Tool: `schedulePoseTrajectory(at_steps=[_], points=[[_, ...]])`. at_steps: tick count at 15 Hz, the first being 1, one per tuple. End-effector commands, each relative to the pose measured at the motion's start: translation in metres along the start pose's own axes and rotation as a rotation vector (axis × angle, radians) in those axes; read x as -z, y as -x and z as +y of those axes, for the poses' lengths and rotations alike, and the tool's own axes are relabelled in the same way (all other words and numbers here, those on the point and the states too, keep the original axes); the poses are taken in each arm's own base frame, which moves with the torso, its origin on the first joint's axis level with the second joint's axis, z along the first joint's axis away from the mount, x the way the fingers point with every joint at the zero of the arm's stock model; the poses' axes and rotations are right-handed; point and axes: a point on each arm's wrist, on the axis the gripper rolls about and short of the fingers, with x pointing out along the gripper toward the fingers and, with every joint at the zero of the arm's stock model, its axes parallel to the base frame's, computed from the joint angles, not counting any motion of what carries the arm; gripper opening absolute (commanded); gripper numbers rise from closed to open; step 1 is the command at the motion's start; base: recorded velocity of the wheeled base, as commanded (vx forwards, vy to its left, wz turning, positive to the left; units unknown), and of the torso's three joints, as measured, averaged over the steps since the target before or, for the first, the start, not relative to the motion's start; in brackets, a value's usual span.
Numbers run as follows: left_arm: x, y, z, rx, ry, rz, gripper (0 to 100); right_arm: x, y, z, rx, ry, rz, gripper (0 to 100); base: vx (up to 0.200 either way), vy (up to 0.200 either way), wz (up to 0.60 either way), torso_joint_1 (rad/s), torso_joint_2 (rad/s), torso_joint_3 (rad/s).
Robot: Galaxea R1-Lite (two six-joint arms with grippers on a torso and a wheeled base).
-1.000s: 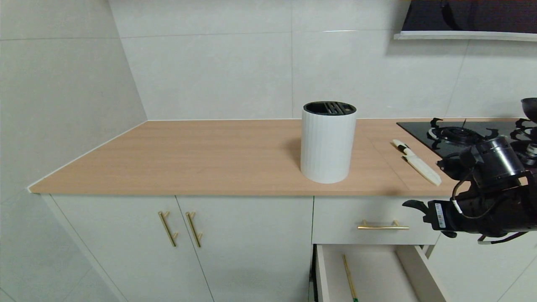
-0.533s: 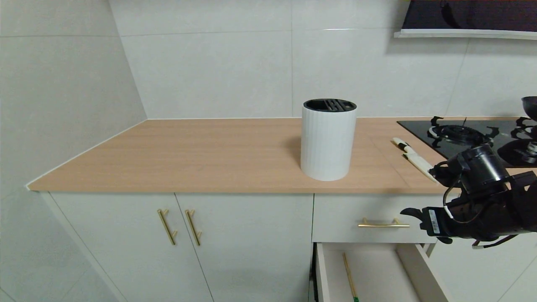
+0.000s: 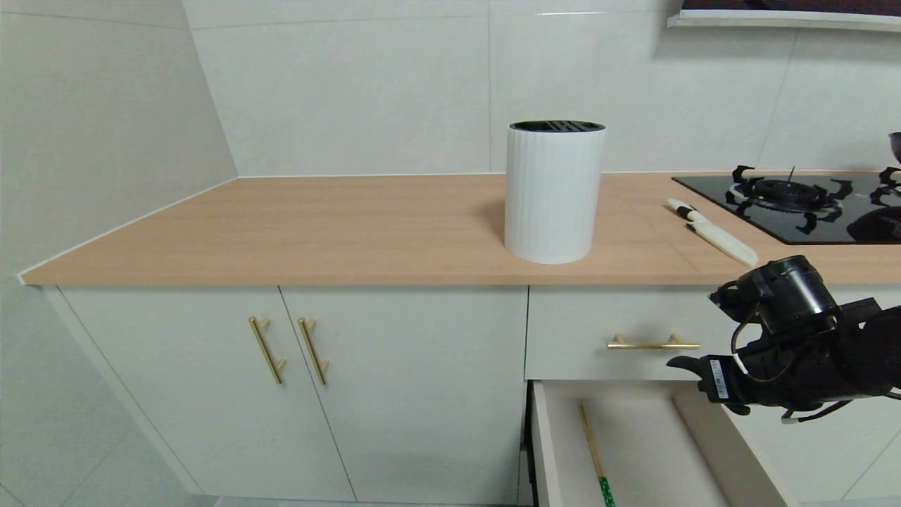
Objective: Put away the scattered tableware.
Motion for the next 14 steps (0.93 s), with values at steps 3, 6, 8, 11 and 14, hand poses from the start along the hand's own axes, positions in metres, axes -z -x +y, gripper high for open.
schedulePoseTrajectory(at_steps=[3,6,8,11,14], points=[[0.0000,0.0000,0.0000,0.001,0.000,0.001,100,0.0025,-0.0053,0.0002,0.005,0.005,0.019,0,0.000,0.000,0.00,-0.154,0.46,0.303],[-0.0001,0.0000,0.0000,0.000,0.000,-0.001,100,0.0027,-0.0084,0.0001,0.007,0.004,0.025,0,0.000,0.000,0.00,-0.128,0.45,0.325],[0.0000,0.0000,0.0000,0.000,0.000,0.001,100,0.0032,-0.0101,0.0002,0.007,0.004,0.023,0,0.000,0.000,0.00,-0.105,0.44,0.330],[0.0000,0.0000,0.0000,0.000,0.000,0.001,100,0.0041,-0.0120,0.0002,0.009,0.005,0.031,0,0.000,0.000,0.00,-0.036,0.21,0.134],[-0.0004,0.0001,0.0000,0.001,0.000,-0.001,100,0.0024,-0.0135,0.0013,0.003,0.002,0.012,0,0.000,0.000,0.00,-0.006,0.02,0.015]])
